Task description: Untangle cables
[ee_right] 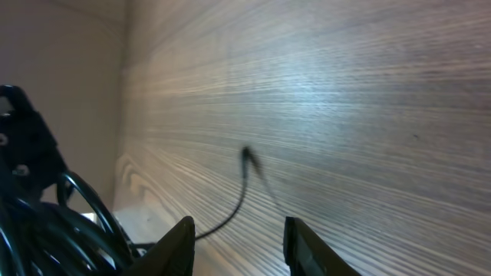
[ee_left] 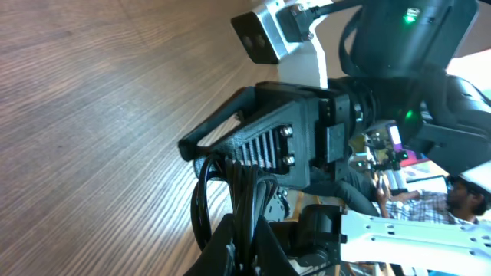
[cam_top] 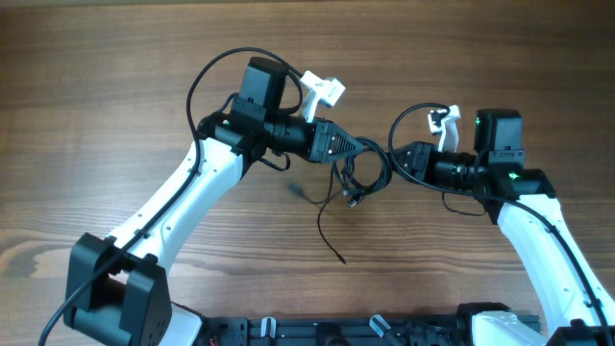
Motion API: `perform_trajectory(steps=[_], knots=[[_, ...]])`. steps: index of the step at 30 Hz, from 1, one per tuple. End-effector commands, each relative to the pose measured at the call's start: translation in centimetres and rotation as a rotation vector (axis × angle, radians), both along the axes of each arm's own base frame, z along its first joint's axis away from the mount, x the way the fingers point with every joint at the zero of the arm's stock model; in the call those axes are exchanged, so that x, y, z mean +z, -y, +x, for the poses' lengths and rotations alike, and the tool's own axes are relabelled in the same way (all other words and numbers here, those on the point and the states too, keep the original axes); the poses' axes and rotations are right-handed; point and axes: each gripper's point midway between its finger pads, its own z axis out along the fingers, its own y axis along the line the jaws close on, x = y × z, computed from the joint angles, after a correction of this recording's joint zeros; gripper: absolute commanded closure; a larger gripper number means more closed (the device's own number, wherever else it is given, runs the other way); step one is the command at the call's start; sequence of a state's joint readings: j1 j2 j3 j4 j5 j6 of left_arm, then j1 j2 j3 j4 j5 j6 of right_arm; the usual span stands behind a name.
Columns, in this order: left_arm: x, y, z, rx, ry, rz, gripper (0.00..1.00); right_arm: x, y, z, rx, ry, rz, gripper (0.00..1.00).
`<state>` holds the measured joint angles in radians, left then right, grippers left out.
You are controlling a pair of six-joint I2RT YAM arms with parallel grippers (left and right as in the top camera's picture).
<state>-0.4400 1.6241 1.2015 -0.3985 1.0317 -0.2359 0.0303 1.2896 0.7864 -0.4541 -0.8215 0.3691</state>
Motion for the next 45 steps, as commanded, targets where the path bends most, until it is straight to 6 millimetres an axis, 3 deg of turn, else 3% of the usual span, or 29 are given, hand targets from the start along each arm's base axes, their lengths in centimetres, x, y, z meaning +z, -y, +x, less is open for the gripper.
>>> perform_trajectory(steps=[1,5,9,14,18,21,25,28,30,33,36,42,45], knots=[[0.8,0.2,-0.2,-0.025,0.035,-0.025,0.96,2.1,-1.8,-0.7,0.096,0.035,0.121,0.6],[-2.0,-1.3,2.6,0.143,0.078,0.157,0.96,5.5,-3.5,-2.0,0.242,0.108,0.298,0.54],[-2.8,-1.9,3.8,0.217,0.083,0.211,0.96,7.3,-4.1,-2.6,0.318,0.164,0.373,0.53],[-2.5,-1.7,3.4,0.212,0.053,0.194,0.96,7.3,-4.1,-2.6,0.317,0.161,0.374,0.54],[-1.4,-0.2,1.3,0.105,0.013,0.113,0.96,7.7,-4.1,-2.2,0.312,0.18,0.378,0.54],[-1.4,0.8,-0.2,0.057,-0.008,0.109,0.96,8.1,-3.8,-0.5,0.248,0.204,0.352,0.57],[-1.7,1.1,-1.1,0.038,-0.025,0.122,0.96,7.4,-3.0,1.5,0.12,0.175,0.299,0.64],[-1.8,1.1,-1.1,0.037,-0.028,0.123,0.96,6.4,-2.4,2.4,0.05,0.156,0.25,0.74],[-1.8,1.1,-1.1,0.035,-0.03,0.121,0.96,5.3,-1.8,2.7,-0.001,0.123,0.21,0.74],[-1.3,1.3,-1.7,0.008,-0.043,0.094,0.96,2.7,-0.3,3.1,-0.112,0.036,0.11,0.78],[-1.2,1.3,-1.8,-0.001,-0.049,0.086,0.96,-0.7,2.1,2.8,-0.257,-0.084,-0.035,0.96],[-1.2,0.8,-1.2,0.018,-0.048,0.086,0.96,-2.8,3.9,1.8,-0.339,-0.174,-0.139,0.94],[-1.2,0.2,-0.6,0.041,-0.052,0.087,0.96,-4.4,5.7,1.1,-0.42,-0.233,-0.235,0.95]])
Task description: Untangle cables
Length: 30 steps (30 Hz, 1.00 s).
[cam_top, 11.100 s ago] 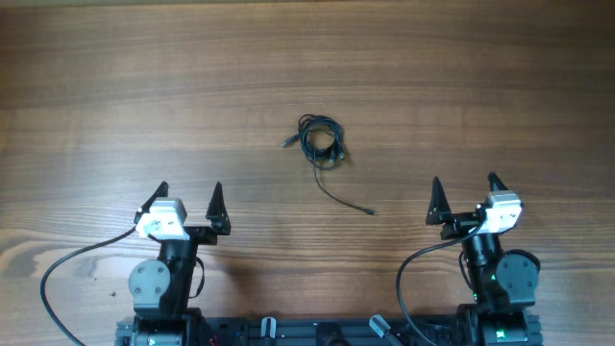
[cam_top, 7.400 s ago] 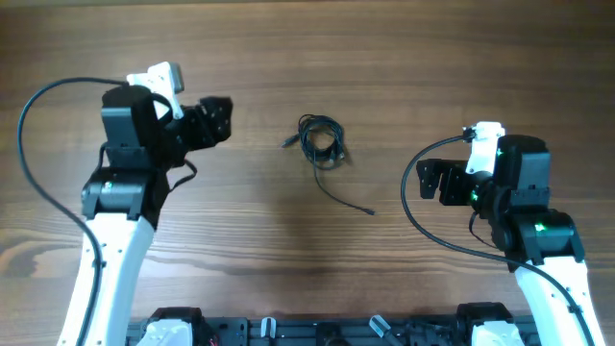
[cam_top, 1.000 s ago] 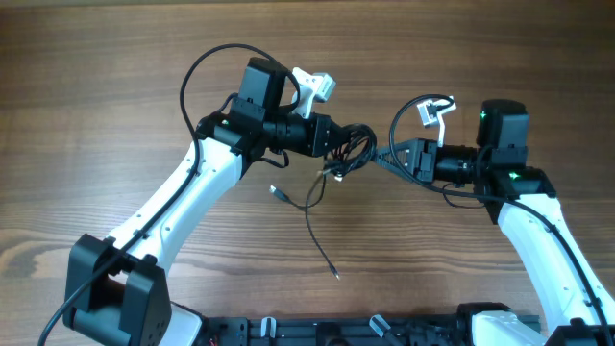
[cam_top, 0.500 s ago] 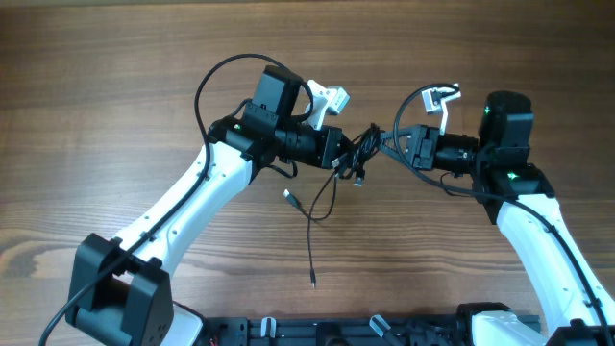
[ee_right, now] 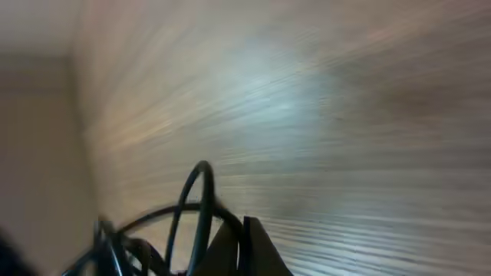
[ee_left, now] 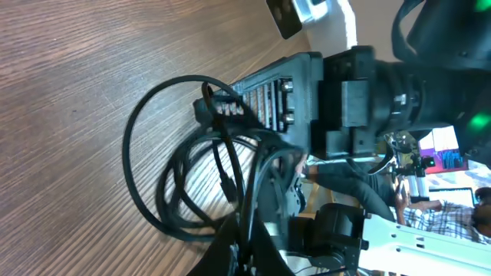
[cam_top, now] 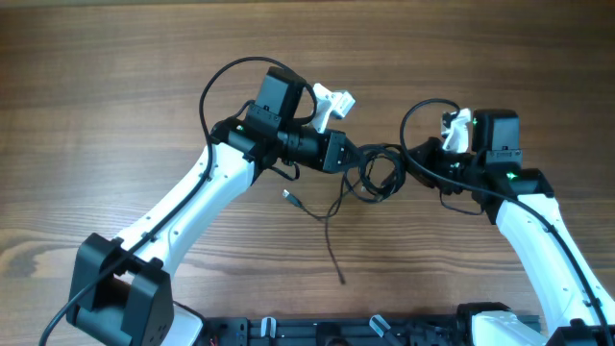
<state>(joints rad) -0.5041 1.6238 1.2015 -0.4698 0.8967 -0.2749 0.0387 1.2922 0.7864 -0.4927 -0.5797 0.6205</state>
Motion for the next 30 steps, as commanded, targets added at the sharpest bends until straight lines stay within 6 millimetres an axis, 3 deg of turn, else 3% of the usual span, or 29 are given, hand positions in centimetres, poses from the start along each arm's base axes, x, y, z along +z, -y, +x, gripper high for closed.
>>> perform_trajectory(steps=[1,4,9,11,14,16,18,19,22,25,30], knots=[[0.9,-1.1,0.8,0.015,-0.005,-0.035,0.96,-2.6,4.1,-0.4,-0.197,-0.112,-0.192,0.95],[0.6,-2.6,1.7,0.057,-0.027,-0.022,0.96,-3.7,5.9,-1.6,-0.27,-0.186,-0.277,0.94],[-0.7,-4.9,3.1,0.131,-0.029,0.047,0.96,-3.8,6.0,-1.7,-0.273,-0.19,-0.283,0.9],[-2.1,-6.7,4.0,0.205,-0.041,0.131,0.96,-3.9,6.3,-1.8,-0.286,-0.196,-0.297,0.96],[-5.2,-10.7,5.4,0.355,-0.041,0.356,0.96,-4.3,7.4,-2.4,-0.333,-0.229,-0.346,0.96],[-6.0,-12.0,5.4,0.394,-0.058,0.422,0.96,-4.2,7.1,-2.1,-0.323,-0.214,-0.331,0.94],[-5.2,-10.5,4.3,0.316,-0.082,0.338,0.96,-3.3,5.3,-1.0,-0.226,-0.142,-0.257,0.79],[-3.8,-8.7,3.1,0.199,-0.061,0.228,0.96,-2.4,3.8,-0.3,-0.15,-0.083,-0.199,0.69],[0.1,-5.5,1.0,-0.008,-0.003,-0.036,0.96,0.2,0.5,0.9,0.015,0.062,-0.049,0.54],[2.6,-4.5,0.7,-0.078,0.04,-0.172,0.96,1.9,-1.2,1.1,0.107,0.14,0.04,0.47],[4.8,-4.0,0.2,-0.15,0.075,-0.294,0.96,3.6,-3.2,0.1,0.262,0.223,0.128,0.4]])
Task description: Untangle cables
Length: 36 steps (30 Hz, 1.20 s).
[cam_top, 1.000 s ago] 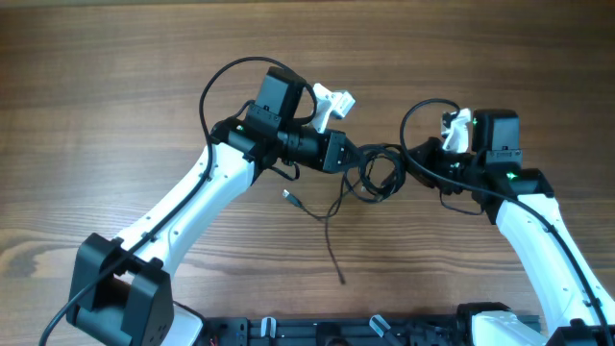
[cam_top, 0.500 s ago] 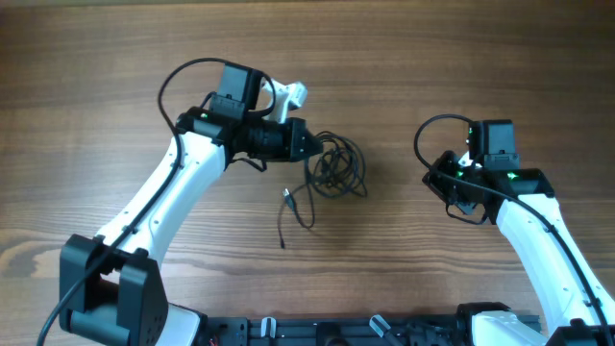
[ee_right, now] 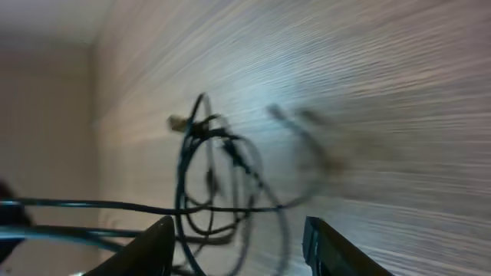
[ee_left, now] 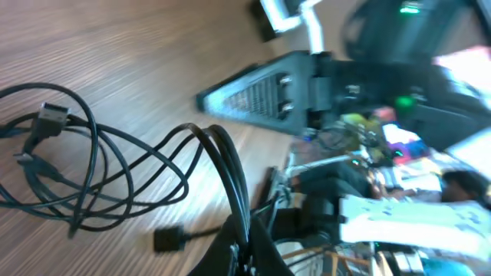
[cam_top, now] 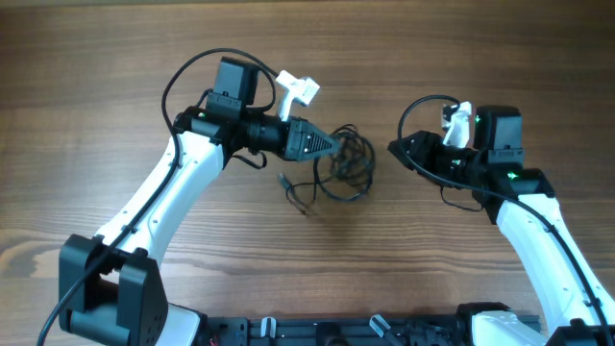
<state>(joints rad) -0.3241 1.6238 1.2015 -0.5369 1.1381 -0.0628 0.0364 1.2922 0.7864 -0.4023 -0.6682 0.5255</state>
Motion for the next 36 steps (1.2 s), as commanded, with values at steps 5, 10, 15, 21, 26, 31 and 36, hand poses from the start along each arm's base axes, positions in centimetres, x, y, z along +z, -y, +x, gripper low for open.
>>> perform_trajectory(steps=[5,10,15,21,26,31,36], knots=[[2.7,0.5,-1.3,-0.099,0.032,-0.136,0.96,3.6,-3.6,-2.0,0.283,0.152,0.176,0.38],[2.7,0.5,-1.3,-0.099,0.032,-0.136,0.96,3.6,-4.4,-2.3,0.311,0.154,0.18,0.38],[1.6,0.3,-0.5,-0.051,0.042,-0.069,0.96,2.6,-5.6,-2.5,0.326,0.158,0.097,0.41],[-4.4,-2.8,2.3,0.172,0.04,0.299,0.96,0.3,-5.4,-1.8,0.257,0.111,-0.036,0.96],[-8.3,-7.2,3.7,0.324,0.047,0.61,0.63,-5.1,-1.3,-1.8,0.02,-0.13,-0.232,0.96],[-9.2,-8.9,4.0,0.41,0.016,0.708,0.0,-7.1,-0.4,-2.5,-0.012,-0.222,-0.278,0.83],[-9.1,-8.7,4.0,0.467,-0.063,0.681,0.0,-6.9,-0.9,-2.6,0.007,-0.221,-0.254,0.55]])
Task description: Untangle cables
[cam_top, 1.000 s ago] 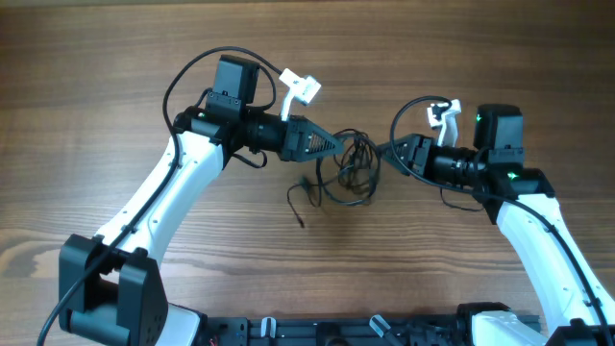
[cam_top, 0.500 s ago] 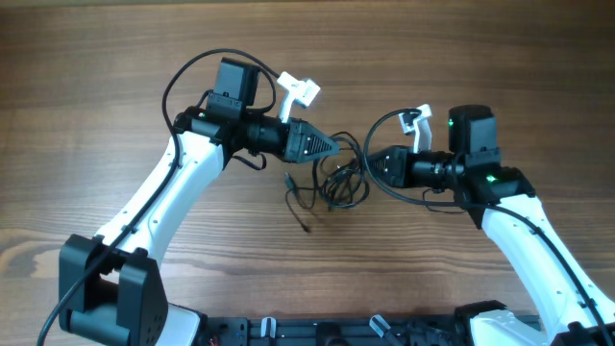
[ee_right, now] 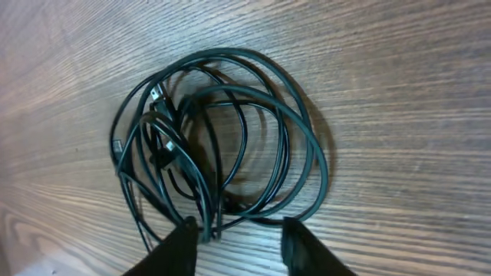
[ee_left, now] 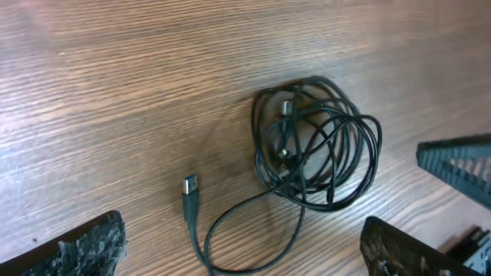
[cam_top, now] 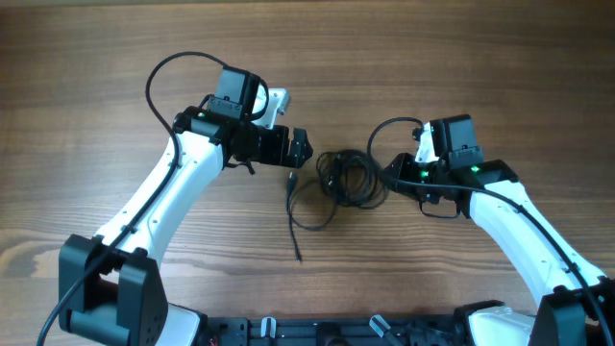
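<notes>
A bundle of thin black cables (cam_top: 352, 178) lies coiled on the wooden table, and both wrist views show it (ee_left: 314, 146) (ee_right: 222, 153). One loose end with a USB plug (ee_left: 190, 186) lies left of the coil. A long tail (cam_top: 296, 240) runs toward the front edge. My left gripper (cam_top: 304, 149) is open just left of the coil; in its wrist view (ee_left: 242, 257) only a slack loop of the tail lies between the wide-apart fingers. My right gripper (cam_top: 388, 177) is open at the coil's right edge, the nearest strands by its left finger (ee_right: 182, 249).
The brown wooden table (cam_top: 96, 58) carries nothing but the cables. Each arm's own black cable loops above its wrist. A black rail with clamps runs along the front edge (cam_top: 384, 332).
My left gripper was shut on a strand, holding it up off the table. It is now open and the cables lie flat. My right gripper has moved left to the coil's edge.
First my left gripper was shut on the bundle with the right open beside it. Then both were shut at the bundle, close together. Then the right was open and apart while the left still held. Now both are open and the coil rests between them.
</notes>
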Motion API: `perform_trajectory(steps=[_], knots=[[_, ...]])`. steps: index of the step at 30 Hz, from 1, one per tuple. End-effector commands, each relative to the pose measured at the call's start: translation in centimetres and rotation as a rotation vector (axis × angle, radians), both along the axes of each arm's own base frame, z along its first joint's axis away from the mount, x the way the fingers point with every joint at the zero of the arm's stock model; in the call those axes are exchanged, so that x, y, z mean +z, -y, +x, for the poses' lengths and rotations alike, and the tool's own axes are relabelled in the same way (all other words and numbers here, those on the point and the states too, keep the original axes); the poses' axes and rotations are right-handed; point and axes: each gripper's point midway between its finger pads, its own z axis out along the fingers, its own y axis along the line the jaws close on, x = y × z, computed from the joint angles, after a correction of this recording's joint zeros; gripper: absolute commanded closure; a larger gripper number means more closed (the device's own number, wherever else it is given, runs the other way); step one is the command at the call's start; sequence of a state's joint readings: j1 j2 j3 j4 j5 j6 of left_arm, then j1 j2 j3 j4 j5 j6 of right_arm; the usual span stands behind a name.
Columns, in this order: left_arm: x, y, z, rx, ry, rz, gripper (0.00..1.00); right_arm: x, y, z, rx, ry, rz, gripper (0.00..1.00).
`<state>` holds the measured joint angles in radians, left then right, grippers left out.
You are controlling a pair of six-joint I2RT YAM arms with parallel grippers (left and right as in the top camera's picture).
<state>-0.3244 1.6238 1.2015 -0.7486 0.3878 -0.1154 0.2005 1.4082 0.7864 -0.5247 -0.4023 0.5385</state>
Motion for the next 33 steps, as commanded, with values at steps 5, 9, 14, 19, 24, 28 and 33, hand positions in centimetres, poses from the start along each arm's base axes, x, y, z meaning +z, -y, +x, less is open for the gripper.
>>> perform_trajectory(steps=[5,9,14,19,24,28,33], knots=[[1.1,1.6,-0.6,0.023,-0.054,-0.103,0.06,-0.1,0.0,0.1,-0.005,-0.003,-0.003,0.53],[0.5,2.8,-1.3,-0.013,-0.071,-0.096,0.07,-0.1,-0.2,0.1,0.002,-0.003,-0.003,0.53],[-2.6,4.6,-2.3,-0.062,-0.147,-0.064,0.08,0.2,-1.4,0.2,0.035,0.027,0.003,0.53],[-5.5,6.0,-3.4,-0.105,-0.211,-0.034,0.13,0.1,-1.1,0.6,0.023,0.042,-0.02,0.54],[-7.0,7.8,-4.4,-0.134,-0.239,-0.024,0.32,0.2,-1.0,0.8,0.018,0.049,-0.025,0.57],[-7.8,9.6,-4.6,-0.129,-0.243,-0.033,0.38,0.1,-1.0,0.8,0.016,0.05,-0.027,0.59],[-9.1,10.4,-5.2,-0.136,-0.262,-0.017,0.45,0.1,-1.0,0.8,0.016,0.05,-0.028,0.59]])
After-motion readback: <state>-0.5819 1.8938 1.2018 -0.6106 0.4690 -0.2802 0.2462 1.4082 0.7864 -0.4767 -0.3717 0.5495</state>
